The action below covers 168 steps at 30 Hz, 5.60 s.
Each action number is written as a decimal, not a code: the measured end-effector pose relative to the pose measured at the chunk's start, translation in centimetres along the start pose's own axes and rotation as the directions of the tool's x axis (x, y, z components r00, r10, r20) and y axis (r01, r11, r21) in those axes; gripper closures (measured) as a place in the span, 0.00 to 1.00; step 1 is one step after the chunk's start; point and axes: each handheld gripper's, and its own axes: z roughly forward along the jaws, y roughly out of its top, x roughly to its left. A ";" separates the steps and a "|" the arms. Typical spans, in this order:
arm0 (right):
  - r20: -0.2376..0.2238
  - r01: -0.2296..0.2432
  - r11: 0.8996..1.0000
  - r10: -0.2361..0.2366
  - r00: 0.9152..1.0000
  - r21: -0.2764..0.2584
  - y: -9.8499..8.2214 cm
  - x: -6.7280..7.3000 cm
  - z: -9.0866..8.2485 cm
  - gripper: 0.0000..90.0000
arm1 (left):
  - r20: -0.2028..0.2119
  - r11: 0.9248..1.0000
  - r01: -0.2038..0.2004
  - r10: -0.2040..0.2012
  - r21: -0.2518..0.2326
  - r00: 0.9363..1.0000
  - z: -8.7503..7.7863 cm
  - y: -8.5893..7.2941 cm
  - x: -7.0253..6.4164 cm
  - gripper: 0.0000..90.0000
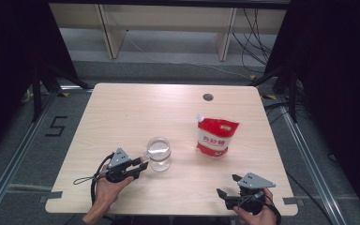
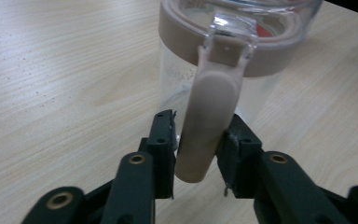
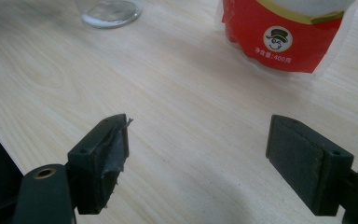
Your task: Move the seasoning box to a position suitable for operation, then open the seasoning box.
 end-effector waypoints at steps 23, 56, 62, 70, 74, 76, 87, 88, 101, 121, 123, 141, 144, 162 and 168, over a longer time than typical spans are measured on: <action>-0.002 0.014 1.000 -0.014 1.000 0.010 0.0 0.1 0.0 0.25 | 0.107 0.984 -0.173 0.169 0.030 0.980 0.0 0.2 -0.8 0.81; -0.010 0.030 0.999 -0.029 1.000 0.029 0.0 0.3 0.2 0.25 | -0.090 0.988 -0.153 0.152 -0.001 0.984 -1.3 0.6 -0.7 0.81; -0.013 0.011 0.999 -0.011 1.000 0.033 0.0 0.4 0.2 0.25 | -0.063 0.985 -0.173 0.173 -0.005 0.983 -1.3 0.7 -0.5 0.81; -0.009 0.014 0.999 -0.014 1.000 0.033 0.0 0.4 0.2 0.26 | -0.005 0.981 -0.194 0.194 -0.020 0.981 -1.5 0.6 -0.3 0.81; -0.010 0.014 0.999 -0.014 1.000 0.034 0.0 0.4 0.2 0.25 | 0.048 0.979 -0.203 0.204 -0.019 0.978 -1.2 0.5 -0.4 0.81; -0.010 0.016 0.999 -0.015 1.000 0.033 0.0 0.4 0.2 0.26 | 0.079 0.977 -0.213 0.214 -0.021 0.974 -1.1 0.6 -0.9 0.81; -0.008 0.015 0.999 -0.015 1.000 0.029 0.0 0.4 0.2 0.26 | 0.168 0.967 -0.250 0.255 -0.050 0.952 -0.7 0.5 -2.2 0.81; -0.014 0.033 0.999 -0.032 0.999 0.029 0.1 0.3 0.2 0.26 | 0.176 0.966 -0.253 0.258 -0.051 0.950 -0.7 0.5 -2.3 0.81; -0.015 0.035 0.999 -0.034 0.999 0.024 0.1 0.3 0.2 0.26 | 0.296 0.945 -0.321 0.324 -0.058 0.899 0.2 0.5 -4.5 0.81; -0.018 0.039 0.999 -0.038 0.999 0.016 0.1 0.3 0.1 0.26 | 0.277 0.955 -0.295 0.285 -0.006 0.918 -0.5 0.7 -4.4 0.59; -0.019 0.034 0.999 -0.034 0.999 0.021 0.1 0.3 0.1 0.26 | 0.251 0.964 -0.267 0.258 0.002 0.933 -0.9 0.9 -4.6 0.52; -0.031 0.058 0.998 -0.057 0.998 0.031 0.2 0.3 0.3 0.26 | 0.233 0.990 -0.139 0.142 -0.027 0.962 -4.0 2.7 -5.4 0.23; -0.028 0.052 0.998 -0.051 0.998 0.031 0.1 0.4 0.3 0.26 | 0.226 0.989 -0.145 0.147 -0.027 0.963 -4.0 2.8 -5.5 0.23; -0.063 0.034 0.999 -0.034 0.997 -0.004 0.5 0.3 0.4 0.26 | 0.160 0.987 -0.110 0.128 -0.113 0.979 -3.8 4.1 -6.0 0.57; -0.058 0.021 1.000 -0.021 0.998 0.002 0.5 0.5 0.5 0.26 | 0.129 0.981 -0.169 0.180 -0.092 0.975 -3.3 4.3 -6.6 0.90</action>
